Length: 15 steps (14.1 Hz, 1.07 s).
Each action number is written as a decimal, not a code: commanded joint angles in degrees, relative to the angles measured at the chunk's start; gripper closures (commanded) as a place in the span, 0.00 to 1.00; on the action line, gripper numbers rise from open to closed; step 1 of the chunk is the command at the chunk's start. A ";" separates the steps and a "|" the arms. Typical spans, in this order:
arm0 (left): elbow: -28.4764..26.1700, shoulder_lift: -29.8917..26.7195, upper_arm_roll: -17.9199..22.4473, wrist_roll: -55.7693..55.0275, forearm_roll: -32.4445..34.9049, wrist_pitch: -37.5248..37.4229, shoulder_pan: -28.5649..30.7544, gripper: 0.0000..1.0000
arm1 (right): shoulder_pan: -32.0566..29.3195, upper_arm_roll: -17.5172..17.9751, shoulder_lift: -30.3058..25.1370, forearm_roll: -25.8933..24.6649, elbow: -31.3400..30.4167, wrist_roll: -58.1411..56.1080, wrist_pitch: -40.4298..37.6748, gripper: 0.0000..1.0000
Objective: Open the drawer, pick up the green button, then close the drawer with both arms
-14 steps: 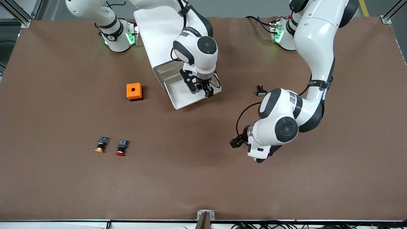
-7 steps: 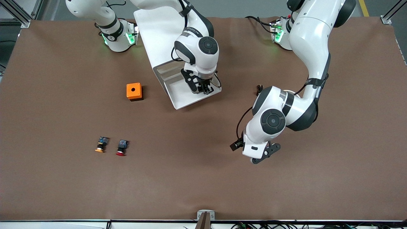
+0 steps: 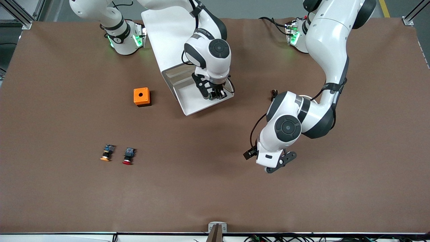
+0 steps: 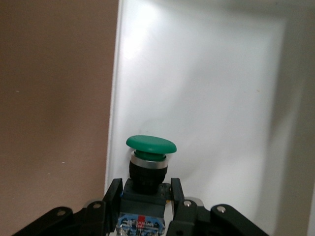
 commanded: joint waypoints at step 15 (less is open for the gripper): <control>-5.34 1.78 0.35 -1.86 1.05 5.25 -10.27 0.01 | -30.50 -0.19 3.32 1.63 0.69 -85.47 6.84 1.00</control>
